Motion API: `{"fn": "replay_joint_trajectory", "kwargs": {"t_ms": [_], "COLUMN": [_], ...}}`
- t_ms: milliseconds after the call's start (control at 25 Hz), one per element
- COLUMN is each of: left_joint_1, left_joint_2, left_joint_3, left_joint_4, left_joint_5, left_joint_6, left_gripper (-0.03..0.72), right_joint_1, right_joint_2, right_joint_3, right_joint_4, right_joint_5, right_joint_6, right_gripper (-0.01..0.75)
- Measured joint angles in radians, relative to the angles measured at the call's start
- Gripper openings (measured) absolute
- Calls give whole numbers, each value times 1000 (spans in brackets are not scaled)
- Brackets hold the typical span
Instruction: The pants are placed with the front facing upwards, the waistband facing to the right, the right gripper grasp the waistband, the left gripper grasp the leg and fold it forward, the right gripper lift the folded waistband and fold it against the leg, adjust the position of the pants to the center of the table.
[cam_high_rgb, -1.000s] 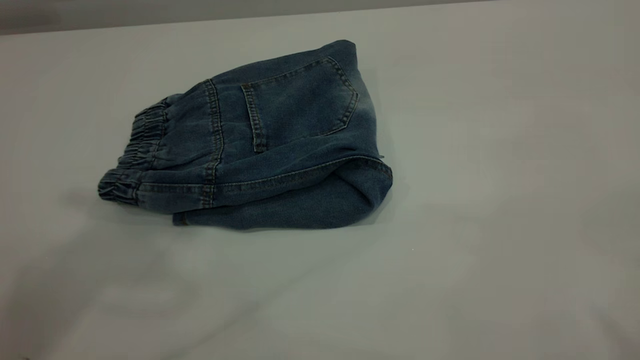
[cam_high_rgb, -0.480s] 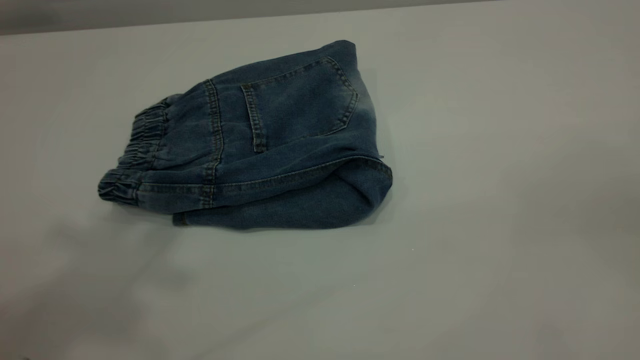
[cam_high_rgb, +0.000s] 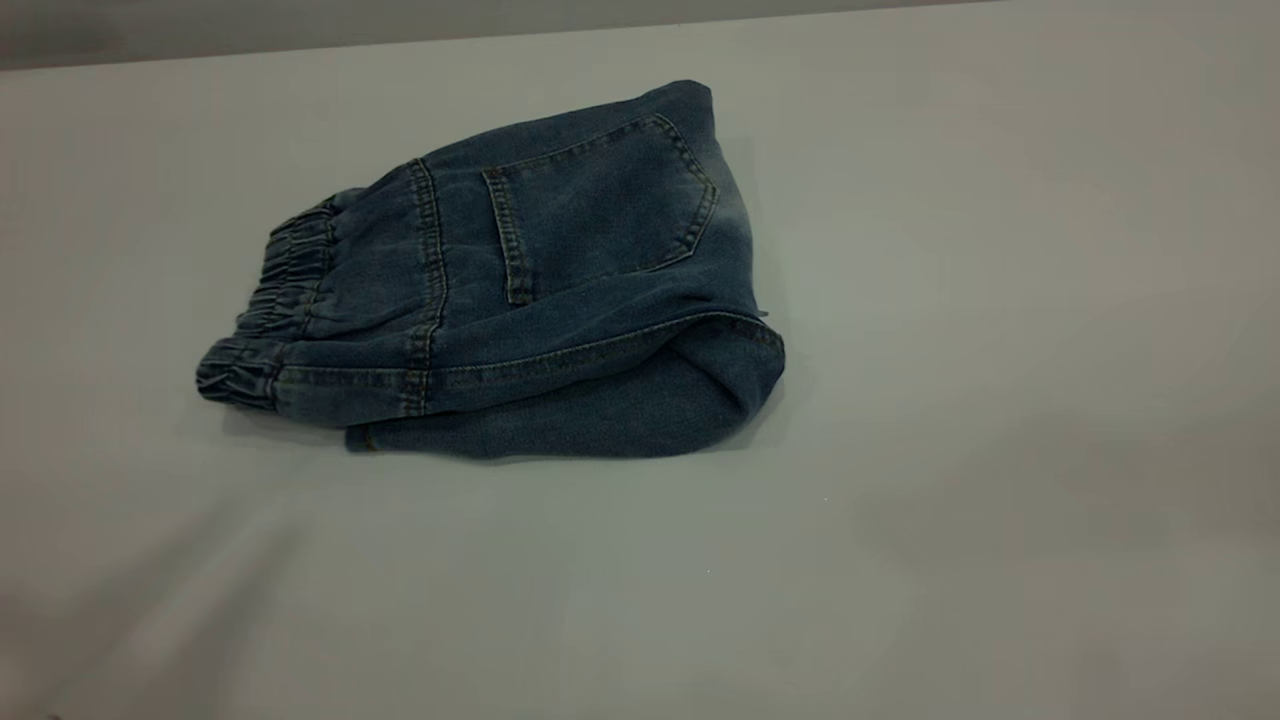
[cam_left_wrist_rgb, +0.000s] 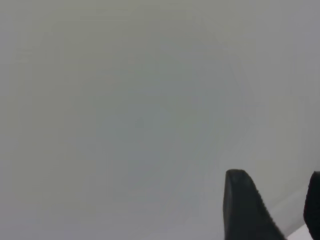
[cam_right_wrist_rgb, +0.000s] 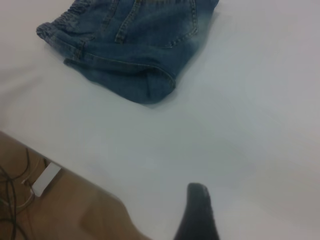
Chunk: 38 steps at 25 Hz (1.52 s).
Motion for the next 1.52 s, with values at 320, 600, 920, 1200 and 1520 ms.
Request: {"fn": "replay_joint_trajectory", "kwargs": {"t_ms": [320,600,920,1200,1520], "left_joint_1": [0,0,-1,-1,-1], "left_joint_2": [-230,-336,-427,-477,-592], "left_joint_3": [90,97,200,207,223], "left_joint_4": [-1,-1,-2,-25,-459], "left_joint_5": [-9,-41,26,45,327], "left_joint_6": [-31,-84,-68,2,544], "left_gripper": [286,286,284,284,284], "right_joint_1": [0,0,0,0,0], "right_joint_2": [0,0,0,0,0], "right_joint_3": [0,-1,-1,-1,-1], "right_joint_4": [0,0,0,0,0], "right_joint_5": [1,3,3,3,3], "right_joint_6": [0,0,1,1,1], "right_gripper": [481,481,481,481,481]}}
